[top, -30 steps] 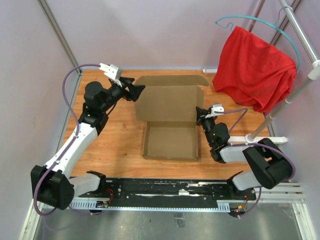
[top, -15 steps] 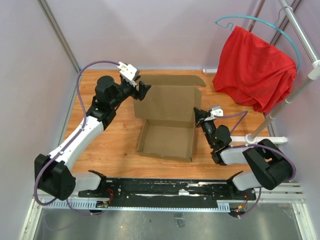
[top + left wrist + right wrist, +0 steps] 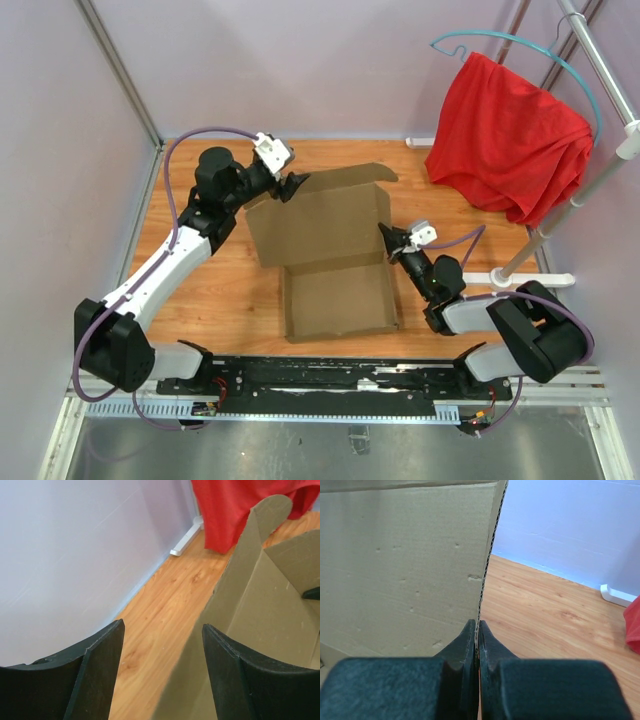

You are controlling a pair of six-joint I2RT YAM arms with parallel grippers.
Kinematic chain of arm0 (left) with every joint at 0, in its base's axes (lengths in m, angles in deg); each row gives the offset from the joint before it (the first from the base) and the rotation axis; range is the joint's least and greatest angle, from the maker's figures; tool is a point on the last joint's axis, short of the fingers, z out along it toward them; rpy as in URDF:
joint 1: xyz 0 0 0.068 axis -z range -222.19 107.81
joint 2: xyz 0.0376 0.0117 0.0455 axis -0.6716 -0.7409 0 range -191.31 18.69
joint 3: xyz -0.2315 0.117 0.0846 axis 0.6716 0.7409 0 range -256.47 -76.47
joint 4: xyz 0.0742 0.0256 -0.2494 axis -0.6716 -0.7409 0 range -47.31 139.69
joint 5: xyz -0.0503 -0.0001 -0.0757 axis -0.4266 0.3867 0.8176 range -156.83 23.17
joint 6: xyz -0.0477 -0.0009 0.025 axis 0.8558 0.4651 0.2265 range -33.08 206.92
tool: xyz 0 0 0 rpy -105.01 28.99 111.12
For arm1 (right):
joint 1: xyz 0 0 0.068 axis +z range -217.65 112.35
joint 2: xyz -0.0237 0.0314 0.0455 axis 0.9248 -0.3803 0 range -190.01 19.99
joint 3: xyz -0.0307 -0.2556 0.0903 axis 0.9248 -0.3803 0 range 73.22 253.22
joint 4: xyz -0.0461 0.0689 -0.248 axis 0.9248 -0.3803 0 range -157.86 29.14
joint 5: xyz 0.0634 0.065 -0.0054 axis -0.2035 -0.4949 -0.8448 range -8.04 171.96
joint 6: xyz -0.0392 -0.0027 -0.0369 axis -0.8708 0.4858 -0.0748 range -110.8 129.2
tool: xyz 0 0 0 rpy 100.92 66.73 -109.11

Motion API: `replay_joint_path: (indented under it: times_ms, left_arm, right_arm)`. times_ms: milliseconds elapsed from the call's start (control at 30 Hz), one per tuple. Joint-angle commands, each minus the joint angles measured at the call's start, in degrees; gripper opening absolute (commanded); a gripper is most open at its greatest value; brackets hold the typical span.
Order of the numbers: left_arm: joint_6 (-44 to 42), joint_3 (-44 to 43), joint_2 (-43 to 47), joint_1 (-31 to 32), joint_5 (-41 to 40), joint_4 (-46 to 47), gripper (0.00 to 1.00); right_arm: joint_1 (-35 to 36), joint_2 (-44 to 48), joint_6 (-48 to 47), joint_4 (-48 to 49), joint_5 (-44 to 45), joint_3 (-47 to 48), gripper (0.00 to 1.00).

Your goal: Fold the paper box

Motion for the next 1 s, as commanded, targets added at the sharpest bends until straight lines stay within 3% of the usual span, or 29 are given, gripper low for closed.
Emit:
replay_joint_path:
  times_ms: [0, 500, 967]
  left_arm:
    - [-5.62, -2.28, 0.29, 0.42, 5.76, -0.52, 0.69]
    - [-6.78, -7.39, -1.01, 0.46, 21.38, -15.47, 0.63]
    - [-3.47, -6.93, 3.20, 0.40, 18.39, -16.54, 0.63]
  right_arm:
    - [0.81, 1.15, -4.67, 2.88, -5.02, -1.55, 0.01]
    - [0.84, 1.13, -5.72, 2.66, -1.92, -1.60, 0.01]
    - [0.84, 0.78, -5.55, 2.67, -0.14, -1.55, 0.01]
